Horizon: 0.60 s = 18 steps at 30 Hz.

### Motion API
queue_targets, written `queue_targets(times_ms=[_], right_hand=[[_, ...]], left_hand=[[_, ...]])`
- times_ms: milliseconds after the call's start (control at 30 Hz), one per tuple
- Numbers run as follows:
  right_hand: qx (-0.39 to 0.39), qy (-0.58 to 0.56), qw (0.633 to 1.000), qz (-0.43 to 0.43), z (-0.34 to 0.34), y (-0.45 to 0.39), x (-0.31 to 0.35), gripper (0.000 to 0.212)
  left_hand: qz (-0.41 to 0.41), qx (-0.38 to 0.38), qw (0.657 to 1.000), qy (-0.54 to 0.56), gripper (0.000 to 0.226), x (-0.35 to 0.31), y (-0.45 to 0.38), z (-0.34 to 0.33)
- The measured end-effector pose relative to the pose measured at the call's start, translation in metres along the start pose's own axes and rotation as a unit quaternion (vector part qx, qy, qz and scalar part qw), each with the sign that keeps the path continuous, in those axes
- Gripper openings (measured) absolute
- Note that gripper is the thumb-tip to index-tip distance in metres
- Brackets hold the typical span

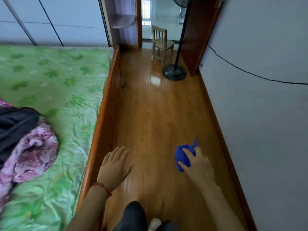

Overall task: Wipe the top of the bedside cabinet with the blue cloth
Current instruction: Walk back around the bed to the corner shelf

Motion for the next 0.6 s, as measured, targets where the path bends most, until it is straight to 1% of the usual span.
queue_targets(times_ms=[67,133,267,400,500,600], right_hand=[[0.009,0.002,1.0,0.012,-0.001,-0.03,0.0,0.052],[0.012,0.005,1.0,0.027,-0.001,-0.063,0.003,0.052],[-0.001,-0.003,0.999,0.033,-0.002,-0.141,0.013,0.05],[0.011,0.0,0.999,0.041,0.004,-0.225,0.029,0.051],[0.03,0.009,0.999,0.039,0.011,-0.285,0.04,0.052],[0.027,0.008,0.999,0.037,0.017,-0.34,0.045,0.052]], left_hand=[[0.025,0.016,1.0,0.006,0.06,0.009,-0.024,0.0],[0.05,0.033,0.998,0.019,0.061,0.024,-0.054,-0.003],[0.052,0.028,0.998,0.007,0.062,0.052,-0.125,0.002],[0.06,0.017,0.998,0.011,0.061,0.085,-0.202,0.017],[0.061,-0.004,0.997,0.044,0.058,0.108,-0.257,0.034],[0.053,0.003,0.998,0.035,0.057,0.13,-0.311,0.043]])
Point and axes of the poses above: each hand's wrist, its own y-axis away from the middle knuckle, its own z-axis out of the back of the hand, x = y × z, the point moved 2 cm from there along -y, towards the middle knuckle, and after that the axes turned 7 degrees about y, right-handed, at the moved point
